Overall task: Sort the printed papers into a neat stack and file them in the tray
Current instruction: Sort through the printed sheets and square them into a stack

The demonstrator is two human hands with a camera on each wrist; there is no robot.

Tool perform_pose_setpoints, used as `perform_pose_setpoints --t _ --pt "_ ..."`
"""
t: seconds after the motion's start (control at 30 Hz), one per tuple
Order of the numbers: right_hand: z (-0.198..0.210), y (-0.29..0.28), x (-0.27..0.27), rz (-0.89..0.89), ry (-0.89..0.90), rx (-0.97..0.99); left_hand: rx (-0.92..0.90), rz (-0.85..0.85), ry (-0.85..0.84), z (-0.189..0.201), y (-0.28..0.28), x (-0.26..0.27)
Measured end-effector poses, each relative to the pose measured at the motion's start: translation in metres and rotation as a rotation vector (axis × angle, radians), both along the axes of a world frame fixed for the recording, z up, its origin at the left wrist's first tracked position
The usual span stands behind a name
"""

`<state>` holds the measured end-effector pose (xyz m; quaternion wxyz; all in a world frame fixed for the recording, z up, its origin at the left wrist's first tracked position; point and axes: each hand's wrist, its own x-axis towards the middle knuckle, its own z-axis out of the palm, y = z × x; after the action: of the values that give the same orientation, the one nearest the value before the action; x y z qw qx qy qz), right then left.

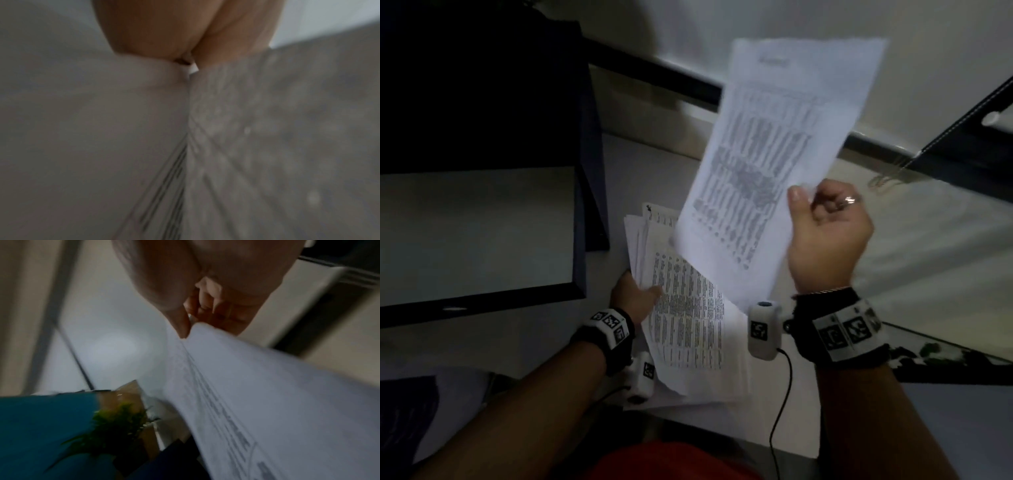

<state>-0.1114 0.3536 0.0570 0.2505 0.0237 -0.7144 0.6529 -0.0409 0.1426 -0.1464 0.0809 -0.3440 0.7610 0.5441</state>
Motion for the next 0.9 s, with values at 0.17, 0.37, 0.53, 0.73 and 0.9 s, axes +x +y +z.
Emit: perform_pose_setpoints --t 0.17,0.37,0.53,0.73,0.9 --pt "-0.083 0.026 -0.011 -0.057 -0.508 0.158 0.055 -0.060 -0.021 0.000 -0.014 0.001" --pt "-0.163 0.034 0.011 -0.080 -0.839 0.429 0.249 -0.029 -0.027 -0.001 -0.024 -0.001" --pt "-0.179 0.022 0.028 -0.150 -1.053 0.752 0.268 -0.016 -0.068 -0.001 0.001 -0.007" --pt "-0.195 0.002 0.031 0.167 -0.996 0.816 0.212 -0.118 -0.144 -0.009 0.003 -0.015" --pt "-0.198 0.007 0.012 0.176 -0.948 0.665 0.133 -0.077 -0.079 -0.009 -0.008 -0.021"
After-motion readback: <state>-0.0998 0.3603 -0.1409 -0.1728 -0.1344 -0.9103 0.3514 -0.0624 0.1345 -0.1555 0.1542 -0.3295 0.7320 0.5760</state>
